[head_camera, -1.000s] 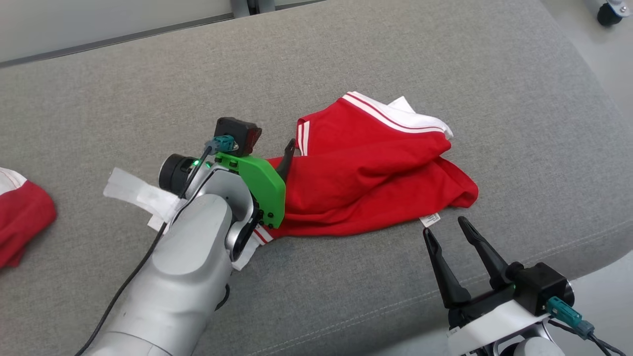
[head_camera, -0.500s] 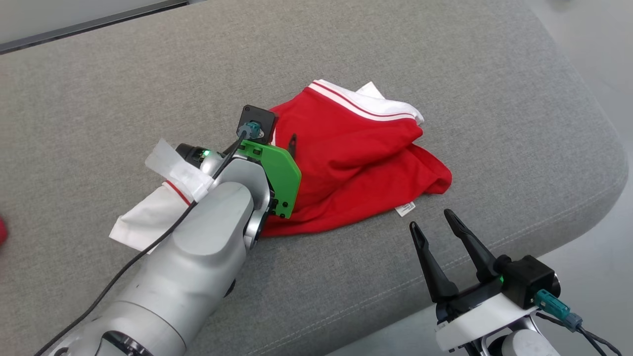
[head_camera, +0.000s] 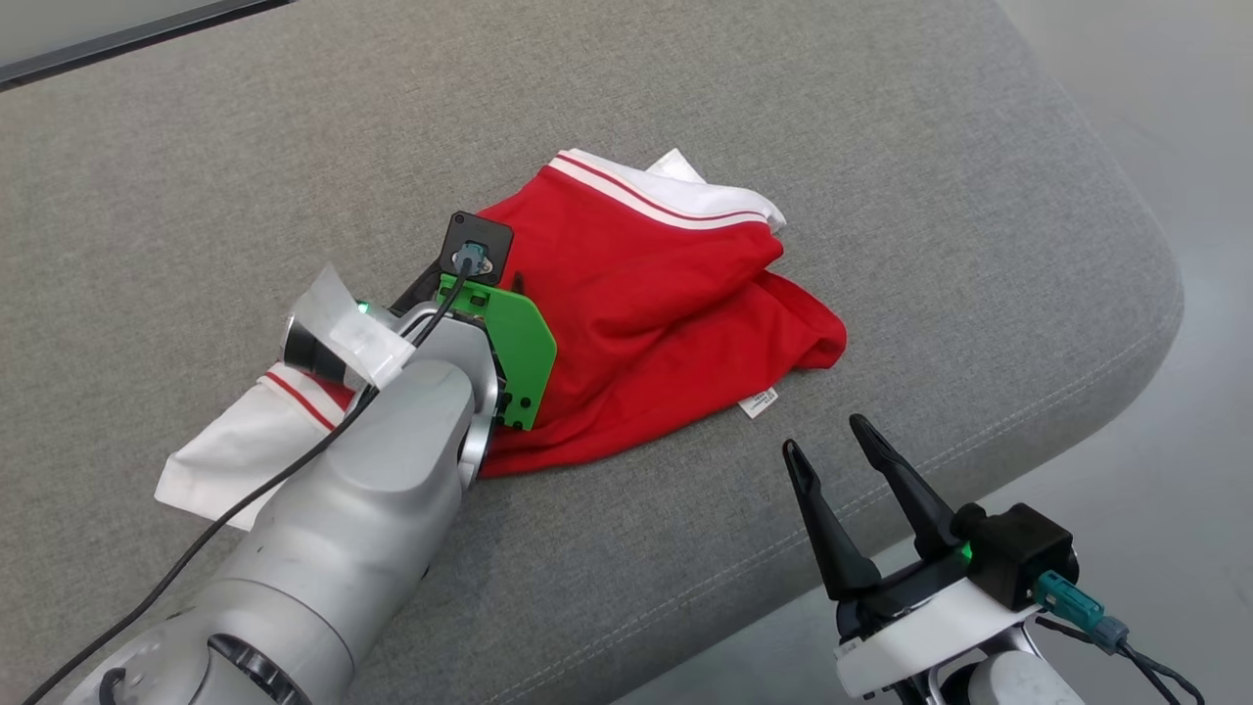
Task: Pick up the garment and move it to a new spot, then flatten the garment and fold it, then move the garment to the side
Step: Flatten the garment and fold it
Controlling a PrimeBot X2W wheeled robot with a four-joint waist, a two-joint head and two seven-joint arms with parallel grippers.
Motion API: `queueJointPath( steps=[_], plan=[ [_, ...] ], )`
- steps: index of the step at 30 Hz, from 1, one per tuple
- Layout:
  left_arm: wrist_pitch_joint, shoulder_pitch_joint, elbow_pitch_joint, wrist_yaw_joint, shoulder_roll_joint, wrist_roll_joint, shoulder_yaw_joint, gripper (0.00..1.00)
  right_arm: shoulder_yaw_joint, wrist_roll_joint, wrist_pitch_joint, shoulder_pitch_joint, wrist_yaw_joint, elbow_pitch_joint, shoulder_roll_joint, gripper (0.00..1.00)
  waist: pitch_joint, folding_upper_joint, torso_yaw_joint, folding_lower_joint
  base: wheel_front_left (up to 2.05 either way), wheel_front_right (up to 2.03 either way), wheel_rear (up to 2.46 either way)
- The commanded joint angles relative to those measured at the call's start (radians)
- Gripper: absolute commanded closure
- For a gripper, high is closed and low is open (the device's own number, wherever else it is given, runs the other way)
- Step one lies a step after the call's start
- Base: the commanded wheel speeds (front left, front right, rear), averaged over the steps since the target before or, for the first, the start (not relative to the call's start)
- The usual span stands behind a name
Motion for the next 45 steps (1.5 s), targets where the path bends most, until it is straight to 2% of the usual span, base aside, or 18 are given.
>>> queueJointPath(
  steps=[1,2,4,5,6,14,22,28,35,39,40,41,42,45],
  plan=[
    [0.007,-0.012,0.011,0.001,0.005,-0.009,-0.003,0.0,0.004,0.009,-0.004,-0.015,-0.001,0.001,0.003,0.0,0.003,0.0,-0.008,0.0,0.0,0.0,0.0],
    [0.011,-0.01,0.017,-0.003,0.005,-0.016,-0.008,0.0,0.005,0.01,-0.004,-0.017,-0.001,-0.002,0.005,0.0,0.004,0.0,-0.011,0.0,0.0,0.0,0.0],
    [0.024,-0.012,0.024,-0.012,0.005,-0.03,-0.02,0.58,0.003,0.015,-0.004,-0.019,-0.001,-0.004,0.004,0.0,0.006,0.0,-0.013,0.0,0.0,0.0,0.0],
    [0.024,-0.015,0.025,-0.014,0.005,-0.035,-0.025,0.94,-0.001,0.016,-0.004,-0.019,-0.001,-0.004,0.004,0.0,0.007,0.0,-0.014,0.0,0.0,0.0,0.0],
    [0.022,-0.016,0.027,-0.016,0.005,-0.039,-0.029,1.0,-0.004,0.016,-0.004,-0.018,-0.001,-0.005,0.003,0.0,0.007,0.0,-0.014,0.0,0.0,0.0,0.0],
    [-0.072,-0.061,0.036,-0.017,0.006,-0.098,-0.004,1.0,-0.017,0.008,-0.004,-0.011,-0.001,-0.006,0.007,0.0,0.002,0.0,0.01,0.0,0.0,0.0,0.0],
    [-0.193,-0.148,0.076,-0.01,0.013,-0.166,0.075,1.0,-0.027,0.003,-0.004,0.0,-0.001,-0.003,0.002,0.0,-0.027,0.0,0.066,0.0,0.0,0.0,0.0],
    [-0.279,-0.207,0.124,-0.019,0.097,-0.198,0.142,1.0,-0.025,-0.001,-0.004,0.007,-0.001,-0.004,0.001,0.0,-0.037,0.0,0.095,0.0,0.0,0.0,0.0],
    [-0.311,-0.235,0.147,-0.039,0.203,-0.218,0.194,1.0,-0.029,-0.001,-0.004,-0.001,-0.001,-0.011,0.0,0.0,-0.023,0.0,0.103,0.0,0.0,0.0,0.0],
    [-0.318,-0.274,0.104,-0.018,0.277,-0.191,0.232,1.0,-0.026,-0.003,-0.004,-0.011,-0.001,-0.013,0.008,0.0,-0.004,0.0,0.101,0.0,0.0,0.0,0.0],
    [-0.316,-0.245,0.063,-0.016,0.3,-0.18,0.263,0.93,-0.023,-0.003,-0.004,-0.014,-0.001,-0.012,0.012,0.0,0.004,0.0,0.1,0.0,0.0,0.0,0.0],
    [-0.313,-0.211,0.067,-0.033,0.298,-0.189,0.271,0.5,-0.021,-0.003,-0.004,-0.015,-0.001,-0.009,0.013,0.0,0.005,0.0,0.099,0.0,0.0,0.0,0.0],
    [-0.313,-0.201,0.07,-0.041,0.3,-0.191,0.28,0.0,-0.019,-0.002,-0.004,-0.015,-0.001,-0.006,0.015,0.0,0.005,0.0,0.098,0.0,0.0,0.0,0.0],
    [-0.314,-0.205,0.071,-0.062,0.312,-0.194,0.303,0.0,-0.014,-0.002,-0.004,-0.017,-0.001,-0.002,0.021,0.0,0.007,0.0,0.096,0.0,0.0,0.0,0.0]
  ],
)
